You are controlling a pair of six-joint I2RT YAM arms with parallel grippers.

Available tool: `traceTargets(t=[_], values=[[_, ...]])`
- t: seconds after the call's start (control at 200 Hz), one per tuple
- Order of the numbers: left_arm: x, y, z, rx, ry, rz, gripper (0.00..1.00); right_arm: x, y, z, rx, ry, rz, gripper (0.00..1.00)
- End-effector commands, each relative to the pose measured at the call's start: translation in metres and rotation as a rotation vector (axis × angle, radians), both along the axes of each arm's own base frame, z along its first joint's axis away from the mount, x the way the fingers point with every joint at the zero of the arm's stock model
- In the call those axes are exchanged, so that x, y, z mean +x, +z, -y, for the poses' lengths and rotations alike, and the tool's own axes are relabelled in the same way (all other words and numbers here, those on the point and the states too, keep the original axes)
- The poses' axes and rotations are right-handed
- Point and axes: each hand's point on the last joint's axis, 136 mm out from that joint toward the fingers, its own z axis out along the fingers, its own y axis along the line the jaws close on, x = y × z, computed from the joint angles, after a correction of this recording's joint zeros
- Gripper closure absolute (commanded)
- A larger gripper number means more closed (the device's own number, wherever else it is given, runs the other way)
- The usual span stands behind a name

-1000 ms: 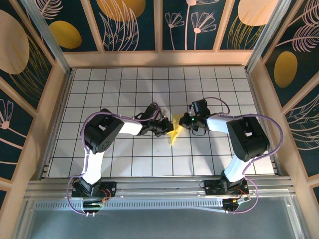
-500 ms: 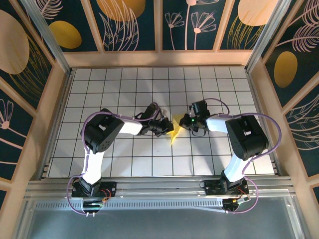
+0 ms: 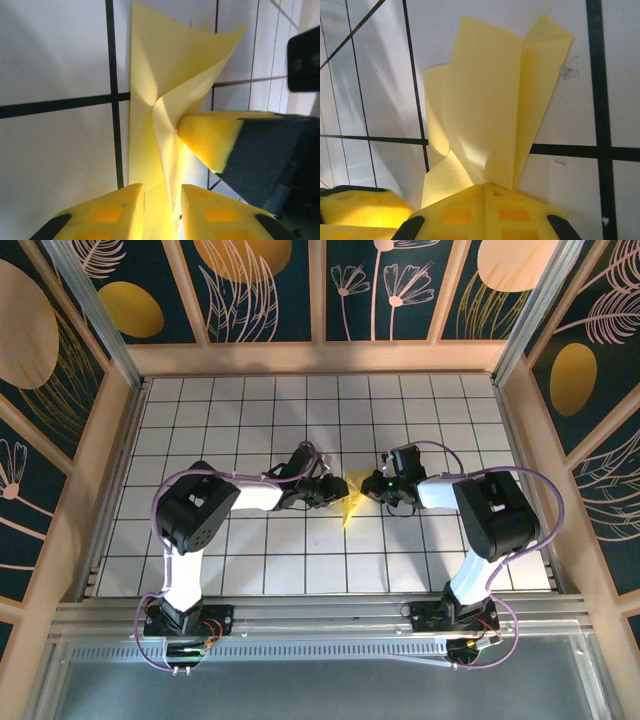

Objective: Fold a paper plane with a square sheet of paper (fold left side to right side)

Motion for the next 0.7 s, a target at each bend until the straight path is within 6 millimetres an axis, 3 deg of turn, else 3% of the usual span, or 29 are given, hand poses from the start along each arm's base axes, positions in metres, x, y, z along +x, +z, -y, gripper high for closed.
traceTargets(t=[0.0, 0.13, 0.295, 0.445, 0.696], values=[[0.005, 0.027, -0.012, 0.052, 0.011, 0.063, 0.74, -0.036, -0.045, 0.02, -0.1, -0.013, -0.166, 1.0], [-0.006, 0.041, -0.01, 0.027, -0.025, 0.056, 0.81, -0.035, -0.044, 0.019, -0.097, -0.011, -0.161, 1.0], [-0.03, 0.046, 0.014, -0.032, -0.121, 0.009, 0.89, -0.036, -0.044, 0.018, -0.093, -0.008, -0.162, 1.0], [-0.038, 0.035, 0.03, -0.025, -0.155, -0.018, 0.92, -0.037, -0.044, 0.018, -0.094, -0.005, -0.164, 1.0], [-0.04, 0.011, 0.034, 0.003, -0.165, -0.059, 0.92, -0.037, -0.044, 0.019, -0.099, -0.003, -0.165, 1.0]])
